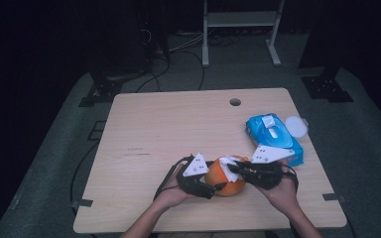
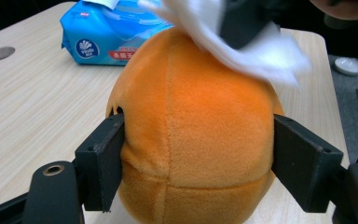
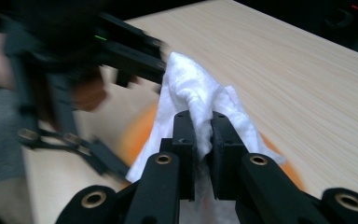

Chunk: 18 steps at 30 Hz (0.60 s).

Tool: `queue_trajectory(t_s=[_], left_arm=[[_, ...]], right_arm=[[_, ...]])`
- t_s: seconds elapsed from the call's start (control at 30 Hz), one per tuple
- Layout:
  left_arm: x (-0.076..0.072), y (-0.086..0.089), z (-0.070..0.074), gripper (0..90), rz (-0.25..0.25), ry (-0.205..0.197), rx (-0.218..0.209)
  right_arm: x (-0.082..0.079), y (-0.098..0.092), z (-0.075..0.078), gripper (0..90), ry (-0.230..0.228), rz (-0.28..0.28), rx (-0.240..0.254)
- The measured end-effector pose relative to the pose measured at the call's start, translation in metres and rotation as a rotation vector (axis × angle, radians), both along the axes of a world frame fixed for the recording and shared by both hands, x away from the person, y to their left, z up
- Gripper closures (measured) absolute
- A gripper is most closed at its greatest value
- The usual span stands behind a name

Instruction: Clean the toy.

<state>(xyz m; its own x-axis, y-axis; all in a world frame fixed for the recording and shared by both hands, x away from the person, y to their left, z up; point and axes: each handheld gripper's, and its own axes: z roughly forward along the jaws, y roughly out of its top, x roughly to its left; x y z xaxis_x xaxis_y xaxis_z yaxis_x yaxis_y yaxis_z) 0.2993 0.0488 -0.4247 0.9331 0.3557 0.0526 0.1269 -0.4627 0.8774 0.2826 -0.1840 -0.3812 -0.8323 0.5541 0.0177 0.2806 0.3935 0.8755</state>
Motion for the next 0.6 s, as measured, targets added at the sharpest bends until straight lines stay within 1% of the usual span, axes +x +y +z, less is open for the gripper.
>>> queue_trajectory(t_s=[0.03,0.07,0.1,0.13,0.17,0.2,0.27,0.3,0.37,0.4,0.43,0.47,0.5,0.57,0.6], left_arm=[[-0.001,-0.001,0.000,24.8,-0.001,-0.003,0.005],[-0.002,-0.001,0.000,24.7,-0.002,-0.008,0.017],[-0.002,0.000,0.000,24.7,-0.002,-0.011,0.022],[-0.001,0.001,-0.001,24.7,-0.003,-0.007,0.015],[-0.001,0.002,-0.001,24.8,-0.001,-0.001,0.005],[0.000,0.003,-0.002,24.8,-0.005,0.002,0.004],[0.002,0.006,-0.003,24.9,-0.016,0.007,-0.007],[0.004,0.008,-0.004,25.0,-0.016,0.018,-0.013],[0.006,0.009,-0.005,25.0,-0.009,0.032,-0.026],[0.005,0.008,-0.004,24.9,-0.006,0.031,-0.026],[0.004,0.006,-0.003,24.9,-0.006,0.022,-0.014],[0.003,0.004,-0.002,24.8,-0.007,0.014,-0.003],[0.002,0.002,-0.002,24.6,-0.007,0.009,-0.002],[0.000,0.001,-0.002,24.6,-0.012,-0.004,0.008],[-0.001,0.001,-0.002,24.6,-0.012,-0.007,0.012]], right_arm=[[-0.002,0.005,0.000,81.1,0.002,0.033,0.010],[-0.005,0.010,0.000,81.1,0.000,0.053,-0.001],[-0.006,0.015,0.000,81.1,-0.014,0.062,-0.017],[-0.006,0.017,0.000,81.1,-0.026,0.063,-0.030],[-0.006,0.016,0.000,81.1,-0.027,0.062,-0.029],[-0.004,0.014,0.001,81.1,-0.024,0.054,-0.024],[-0.001,0.004,0.001,81.1,-0.031,0.012,-0.035],[0.002,-0.003,0.001,81.1,-0.023,-0.007,-0.033],[0.009,-0.016,-0.003,81.1,0.004,-0.046,-0.013],[0.011,-0.020,-0.005,81.1,0.025,-0.058,-0.002],[0.012,-0.021,-0.007,81.2,0.041,-0.058,0.015],[0.012,-0.019,-0.007,81.2,0.033,-0.056,0.011],[0.010,-0.016,-0.006,81.3,0.023,-0.052,0.005],[0.005,-0.007,-0.004,81.3,0.033,-0.007,0.035],[0.002,-0.001,-0.003,81.2,0.028,0.014,0.034]])
